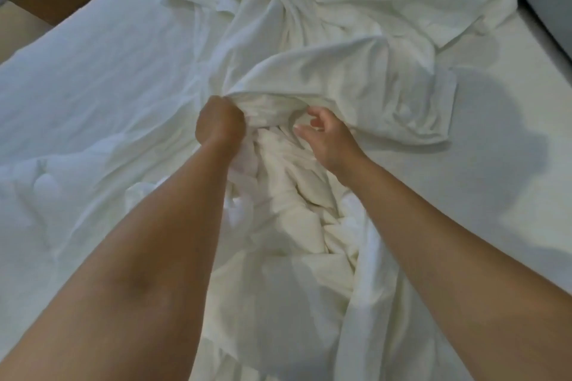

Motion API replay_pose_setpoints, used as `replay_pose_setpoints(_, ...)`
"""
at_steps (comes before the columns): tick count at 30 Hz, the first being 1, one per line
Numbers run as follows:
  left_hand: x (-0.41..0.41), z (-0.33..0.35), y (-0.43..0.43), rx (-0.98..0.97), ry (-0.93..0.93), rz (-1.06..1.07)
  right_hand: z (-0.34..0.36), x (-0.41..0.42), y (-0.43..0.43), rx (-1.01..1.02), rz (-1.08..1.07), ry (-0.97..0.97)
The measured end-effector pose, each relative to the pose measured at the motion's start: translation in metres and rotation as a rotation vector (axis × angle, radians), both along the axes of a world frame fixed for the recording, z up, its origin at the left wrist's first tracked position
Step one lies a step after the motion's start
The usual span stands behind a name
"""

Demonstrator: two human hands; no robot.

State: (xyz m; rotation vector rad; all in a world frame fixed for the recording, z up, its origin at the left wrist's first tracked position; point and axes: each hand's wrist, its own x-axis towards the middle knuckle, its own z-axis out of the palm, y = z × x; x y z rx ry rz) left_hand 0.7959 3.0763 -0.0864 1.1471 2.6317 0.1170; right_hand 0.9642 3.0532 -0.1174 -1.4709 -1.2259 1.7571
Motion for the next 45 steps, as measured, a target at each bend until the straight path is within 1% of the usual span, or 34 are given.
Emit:
replay_pose_setpoints(2,-0.032,0.004,-0.007,0.033,-0.059,0.218,-0.014,-0.006,-0.025,-0.05,0.185,-0.184)
replay_pose_setpoints(3,-0.041,0.009,-0.013,0.036,-0.082,0.285,-0.019,-0.008,-0.038,-0.1,0.272,-0.228)
replay_pose_setpoints(4,-0.049,0.01,-0.017,-0.001,-0.075,0.297,-0.025,-0.01,-0.048,-0.133,0.305,-0.243)
replay_pose_setpoints(5,-0.054,0.011,-0.018,-0.018,-0.048,0.286,-0.03,-0.012,-0.054,-0.131,0.286,-0.248)
replay_pose_setpoints(6,-0.055,0.014,-0.018,0.002,-0.053,0.276,-0.032,-0.014,-0.056,-0.095,0.23,-0.248)
replay_pose_setpoints(8,-0.057,0.016,-0.015,0.048,0.006,0.224,-0.025,-0.017,-0.052,-0.03,0.052,-0.235)
replay_pose_setpoints(10,-0.047,0.022,-0.013,0.109,0.005,0.226,-0.006,-0.012,-0.044,-0.004,-0.153,-0.182)
replay_pose_setpoints(12,-0.027,0.032,-0.017,0.201,-0.007,0.17,0.016,0.008,-0.042,0.046,-0.356,-0.104)
replay_pose_setpoints(13,-0.012,0.038,-0.022,0.265,-0.003,0.095,0.03,0.024,-0.043,0.056,-0.476,-0.058)
replay_pose_setpoints(14,0.006,0.044,-0.03,0.306,0.048,-0.041,0.044,0.044,-0.047,0.053,-0.585,-0.021)
replay_pose_setpoints(15,0.028,0.05,-0.04,0.341,0.099,-0.222,0.055,0.066,-0.054,0.047,-0.663,-0.012)
replay_pose_setpoints(16,0.055,0.056,-0.051,0.364,0.077,-0.403,0.068,0.087,-0.064,0.035,-0.702,-0.012)
replay_pose_setpoints(17,0.081,0.059,-0.059,0.351,-0.021,-0.509,0.079,0.104,-0.075,0.022,-0.713,0.0)
replay_pose_setpoints(18,0.109,0.064,-0.066,0.26,-0.197,-0.52,0.089,0.117,-0.087,0.003,-0.697,0.039)
replay_pose_setpoints(20,0.161,0.069,-0.073,-0.108,-0.598,-0.379,0.104,0.133,-0.104,-0.027,-0.593,0.14)
replay_pose_setpoints(21,0.181,0.069,-0.073,-0.218,-0.734,-0.308,0.108,0.139,-0.112,-0.023,-0.52,0.157)
replay_pose_setpoints(22,0.197,0.07,-0.072,-0.213,-0.834,-0.25,0.112,0.145,-0.117,-0.022,-0.454,0.168)
replay_pose_setpoints(23,0.208,0.074,-0.069,-0.133,-0.898,-0.208,0.114,0.153,-0.12,-0.028,-0.421,0.18)
replay_pose_setpoints(25,0.221,0.092,-0.067,0.116,-0.91,-0.194,0.115,0.172,-0.126,-0.055,-0.488,0.194)
replay_pose_setpoints(26,0.228,0.103,-0.07,0.215,-0.893,-0.261,0.113,0.182,-0.129,-0.096,-0.57,0.2)
replay_pose_setpoints(27,0.238,0.117,-0.076,0.26,-0.881,-0.373,0.109,0.192,-0.132,-0.149,-0.645,0.238)
replay_pose_setpoints(28,0.251,0.131,-0.084,0.257,-0.885,-0.505,0.109,0.199,-0.135,-0.199,-0.693,0.318)
replay_pose_setpoints(30,0.282,0.147,-0.105,0.116,-0.938,-0.702,0.11,0.208,-0.142,-0.224,-0.734,0.586)
replay_pose_setpoints(31,0.294,0.149,-0.111,0.021,-0.949,-0.739,0.111,0.214,-0.145,-0.219,-0.747,0.714)
replay_pose_setpoints(33,0.308,0.145,-0.114,-0.103,-0.887,-0.738,0.112,0.226,-0.147,-0.275,-0.714,0.907)
replay_pose_setpoints(35,0.311,0.141,-0.112,-0.15,-0.775,-0.797,0.109,0.244,-0.141,-0.392,-0.658,0.989)
replay_pose_setpoints(37,0.313,0.137,-0.118,-0.229,-0.694,-0.945,0.11,0.257,-0.126,-0.507,-0.482,0.941)
replay_pose_setpoints(38,0.314,0.135,-0.124,-0.285,-0.667,-1.02,0.113,0.259,-0.118,-0.558,-0.367,0.837)
replay_pose_setpoints(39,0.313,0.133,-0.131,-0.339,-0.633,-1.074,0.112,0.26,-0.112,-0.54,-0.257,0.683)
replay_pose_setpoints(40,0.309,0.131,-0.136,-0.374,-0.593,-1.092,0.114,0.263,-0.112,-0.419,-0.131,0.544)
replay_pose_setpoints(41,0.303,0.131,-0.138,-0.375,-0.573,-1.071,0.113,0.264,-0.11,-0.283,-0.114,0.409)
replay_pose_setpoints(42,0.295,0.13,-0.136,-0.328,-0.585,-1.007,0.111,0.265,-0.107,-0.145,-0.166,0.304)
replay_pose_setpoints(43,0.286,0.129,-0.13,-0.237,-0.608,-0.889,0.11,0.265,-0.1,-0.057,-0.277,0.248)
replay_pose_setpoints(45,0.275,0.13,-0.114,-0.048,-0.66,-0.587,0.109,0.269,-0.092,-0.02,-0.531,0.253)
